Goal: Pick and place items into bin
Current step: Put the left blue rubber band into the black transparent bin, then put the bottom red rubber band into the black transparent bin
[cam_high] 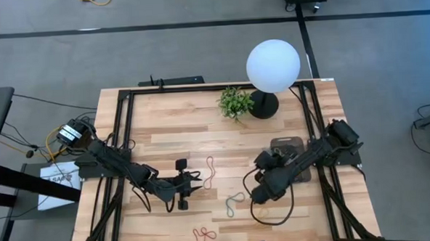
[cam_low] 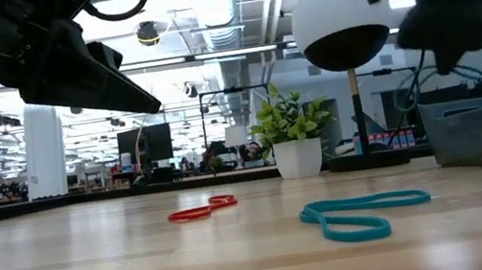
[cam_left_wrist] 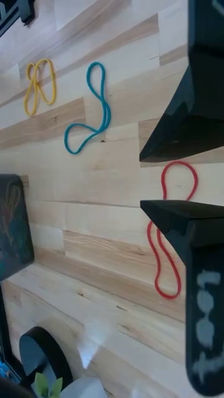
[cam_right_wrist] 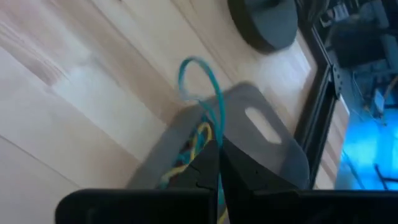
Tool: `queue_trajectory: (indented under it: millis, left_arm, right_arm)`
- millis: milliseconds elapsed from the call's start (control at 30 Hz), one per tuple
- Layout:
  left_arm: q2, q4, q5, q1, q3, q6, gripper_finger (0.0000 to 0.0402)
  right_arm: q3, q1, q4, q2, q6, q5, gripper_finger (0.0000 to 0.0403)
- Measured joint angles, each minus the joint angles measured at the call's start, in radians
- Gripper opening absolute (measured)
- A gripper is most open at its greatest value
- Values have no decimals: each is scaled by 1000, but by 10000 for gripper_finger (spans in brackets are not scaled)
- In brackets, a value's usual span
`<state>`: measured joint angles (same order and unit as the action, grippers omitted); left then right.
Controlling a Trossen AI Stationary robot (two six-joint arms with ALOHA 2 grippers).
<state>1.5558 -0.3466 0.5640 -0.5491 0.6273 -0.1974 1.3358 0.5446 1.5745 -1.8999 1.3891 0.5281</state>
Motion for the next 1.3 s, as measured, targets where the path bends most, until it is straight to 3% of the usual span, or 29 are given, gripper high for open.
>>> queue_trajectory:
  millis: [333, 567, 967, 1167, 1300]
  left_arm:
    - [0, 0, -8, 0, 0, 0, 100]
    - [0, 0, -8, 0, 0, 0, 100]
    - [0, -1, -8, 0, 0, 0, 100]
    - [0, -1, -8, 0, 0, -1, 100]
    - [0, -1, -8, 0, 0, -2, 100]
  right_arm:
    - [-73, 17, -4, -4, 29, -201, 4]
    - [-86, 25, -3, -4, 95, -211, 8]
    - [-86, -10, -17, -4, 104, -215, 62]
    - [-86, -17, -19, -4, 165, -357, 64]
    - [-86, -4, -20, -4, 130, -328, 64]
